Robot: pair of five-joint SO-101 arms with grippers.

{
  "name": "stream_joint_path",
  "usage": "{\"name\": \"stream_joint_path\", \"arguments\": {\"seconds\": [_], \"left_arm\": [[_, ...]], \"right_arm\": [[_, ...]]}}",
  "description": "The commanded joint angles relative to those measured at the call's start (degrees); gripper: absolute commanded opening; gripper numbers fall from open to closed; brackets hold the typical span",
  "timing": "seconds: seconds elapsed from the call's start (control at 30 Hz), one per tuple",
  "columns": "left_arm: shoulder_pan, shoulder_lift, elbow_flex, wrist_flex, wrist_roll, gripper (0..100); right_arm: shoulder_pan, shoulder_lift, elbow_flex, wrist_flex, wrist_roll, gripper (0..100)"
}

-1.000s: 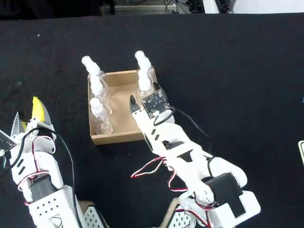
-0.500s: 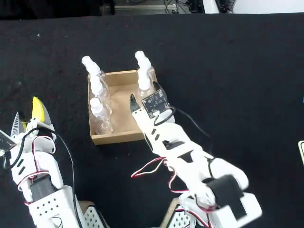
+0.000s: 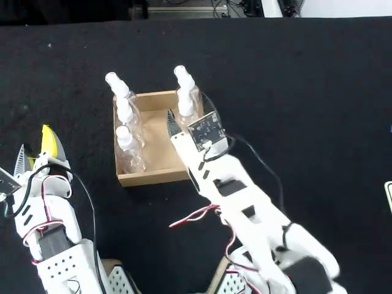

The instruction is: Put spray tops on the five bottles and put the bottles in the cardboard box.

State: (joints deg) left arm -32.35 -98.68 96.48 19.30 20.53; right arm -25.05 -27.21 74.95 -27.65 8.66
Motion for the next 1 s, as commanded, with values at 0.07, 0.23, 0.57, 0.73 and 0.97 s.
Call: {"name": "stream_joint_path", "arguments": {"seconds": [0.07, 0.23, 0.57, 0.73, 0.97], "left_arm": [[-0.1, -0.2, 1.3, -1.1, 0.1, 21], [-0.1, -0.2, 1.3, -1.1, 0.1, 21], [0.1, -0.6, 1.3, 1.2, -1.2, 3], [6.7, -0.7, 1.3, 4.3, -10.4, 3], [8.9, -0.7, 1.3, 6.0, -14.9, 3]], "right_arm": [[-0.4, -20.3, -18.1, 24.8, 0.4, 24.0], [2.7, -26.9, -29.8, 42.8, 0.2, 24.0], [27.6, -27.5, -26.9, 64.1, 0.4, 24.0], [31.3, -27.5, -25.7, 74.7, 0.4, 10.3], [34.9, -27.5, -18.2, 78.5, 0.5, 0.9]]}}
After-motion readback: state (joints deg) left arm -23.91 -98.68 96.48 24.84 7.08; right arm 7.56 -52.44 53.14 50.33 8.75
